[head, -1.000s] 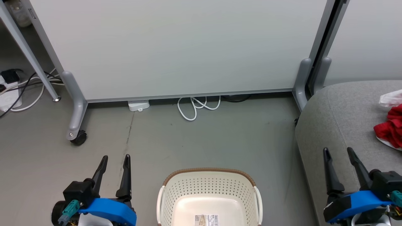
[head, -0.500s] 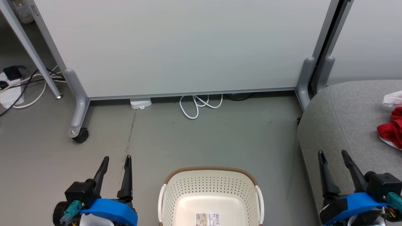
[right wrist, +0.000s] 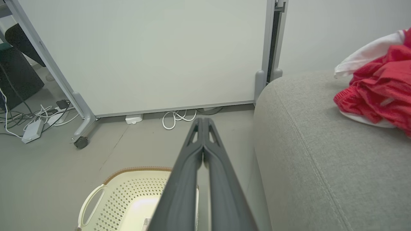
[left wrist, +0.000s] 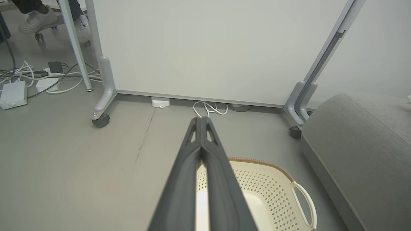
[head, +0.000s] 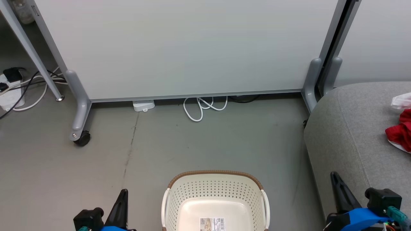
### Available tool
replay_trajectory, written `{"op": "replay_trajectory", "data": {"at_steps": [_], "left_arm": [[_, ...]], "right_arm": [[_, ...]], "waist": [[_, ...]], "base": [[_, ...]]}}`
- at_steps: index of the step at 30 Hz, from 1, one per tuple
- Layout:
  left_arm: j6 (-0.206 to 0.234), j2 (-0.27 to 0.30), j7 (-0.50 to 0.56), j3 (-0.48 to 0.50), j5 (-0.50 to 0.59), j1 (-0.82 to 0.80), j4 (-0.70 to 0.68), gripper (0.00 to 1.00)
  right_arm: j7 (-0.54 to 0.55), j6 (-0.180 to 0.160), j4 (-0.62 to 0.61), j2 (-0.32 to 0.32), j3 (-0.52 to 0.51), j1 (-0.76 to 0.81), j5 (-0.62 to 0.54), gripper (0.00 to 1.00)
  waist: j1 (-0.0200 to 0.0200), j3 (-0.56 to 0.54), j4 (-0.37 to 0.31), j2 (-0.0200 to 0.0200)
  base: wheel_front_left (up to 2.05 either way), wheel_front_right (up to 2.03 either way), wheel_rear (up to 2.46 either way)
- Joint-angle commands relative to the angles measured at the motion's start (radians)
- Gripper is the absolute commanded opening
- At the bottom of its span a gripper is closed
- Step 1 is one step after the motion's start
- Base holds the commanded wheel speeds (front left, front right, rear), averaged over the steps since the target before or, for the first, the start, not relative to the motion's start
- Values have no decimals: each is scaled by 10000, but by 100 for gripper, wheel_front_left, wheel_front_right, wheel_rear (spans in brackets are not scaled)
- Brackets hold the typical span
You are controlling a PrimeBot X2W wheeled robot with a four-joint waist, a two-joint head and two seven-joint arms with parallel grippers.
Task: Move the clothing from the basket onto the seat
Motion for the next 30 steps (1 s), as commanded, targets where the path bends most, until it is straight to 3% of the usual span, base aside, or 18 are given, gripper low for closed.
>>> {"op": "replay_trajectory", "data": {"at_steps": [1,30], "left_arm": [[0,-4,28,19,-91,3,0,0],[-7,-222,1333,954,-4590,-291,-866,0]], "right_arm": [[24,0,16,1,-13,-14,100,0],[794,0,55,-39,-42,-437,5243,0]], "waist": [[0,0,-6,-1],[0,20,-353,-1]], "base": [[0,0,0],[0,0,0]]}}
